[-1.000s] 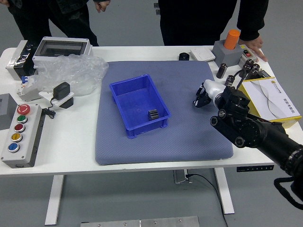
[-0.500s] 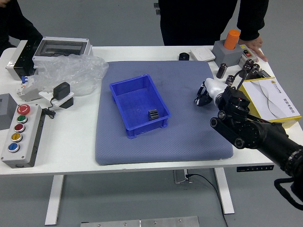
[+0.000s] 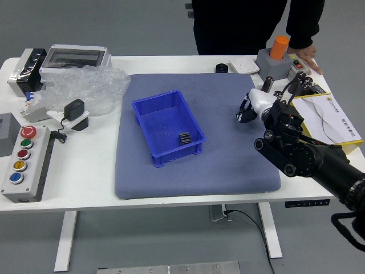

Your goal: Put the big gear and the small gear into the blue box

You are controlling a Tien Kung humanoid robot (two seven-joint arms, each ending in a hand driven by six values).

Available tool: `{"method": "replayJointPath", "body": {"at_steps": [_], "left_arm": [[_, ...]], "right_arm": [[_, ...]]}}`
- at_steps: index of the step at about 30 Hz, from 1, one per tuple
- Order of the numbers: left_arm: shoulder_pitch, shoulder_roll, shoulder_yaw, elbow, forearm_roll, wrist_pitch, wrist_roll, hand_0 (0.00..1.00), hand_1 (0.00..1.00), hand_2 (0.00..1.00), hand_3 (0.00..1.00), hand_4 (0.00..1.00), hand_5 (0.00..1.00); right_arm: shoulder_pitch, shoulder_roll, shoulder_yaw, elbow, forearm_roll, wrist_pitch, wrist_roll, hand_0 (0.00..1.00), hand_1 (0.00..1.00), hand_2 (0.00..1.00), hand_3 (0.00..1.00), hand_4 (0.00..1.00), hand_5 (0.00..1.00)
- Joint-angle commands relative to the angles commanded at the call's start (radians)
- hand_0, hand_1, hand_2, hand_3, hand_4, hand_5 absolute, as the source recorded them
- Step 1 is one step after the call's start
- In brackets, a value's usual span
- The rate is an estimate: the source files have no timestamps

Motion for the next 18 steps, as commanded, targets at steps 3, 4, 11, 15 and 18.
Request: {"method": "replayJointPath", "body": {"at_steps": [3, 4, 11, 15, 18], "left_arm": [[0.0, 0.001, -0.001, 0.0, 0.0, 0.0, 0.0, 0.812, 0.791, 0.8, 0.833, 0.631, 0.291], [0.001, 0.001, -0.001, 0.0, 0.0, 0.0, 0.0, 0.812, 0.791, 0.8, 0.833, 0.631, 0.291], [0.002, 0.003, -0.002, 0.0, 0.0, 0.0, 0.0, 0.812, 0.792, 0.8, 0.833, 0.632, 0.292], [0.002, 0.004, -0.006, 0.0, 0.004, -0.001, 0.0, 0.812, 0.791, 0.8, 0.834, 0.631, 0.292], [0.002, 0.005, -0.008, 0.0, 0.008, -0.002, 0.0, 0.812, 0.791, 0.8, 0.834, 0.631, 0.292]], "right_arm": [[0.003, -0.009, 0.01, 0.024, -0.014, 0.003, -0.011, 0.495, 0.425, 0.433, 0.449, 0.634, 0.002], [0.004, -0.012, 0.013, 0.034, -0.02, 0.005, -0.015, 0.495, 0.425, 0.433, 0.449, 0.634, 0.002], [0.006, -0.03, 0.048, 0.142, -0.09, 0.017, -0.056, 0.49, 0.425, 0.432, 0.448, 0.636, 0.002], [0.005, -0.032, 0.063, 0.218, -0.138, 0.027, -0.083, 0.491, 0.426, 0.433, 0.449, 0.638, 0.002], [0.005, -0.03, 0.069, 0.28, -0.171, 0.036, -0.102, 0.491, 0.426, 0.433, 0.449, 0.638, 0.002]]}}
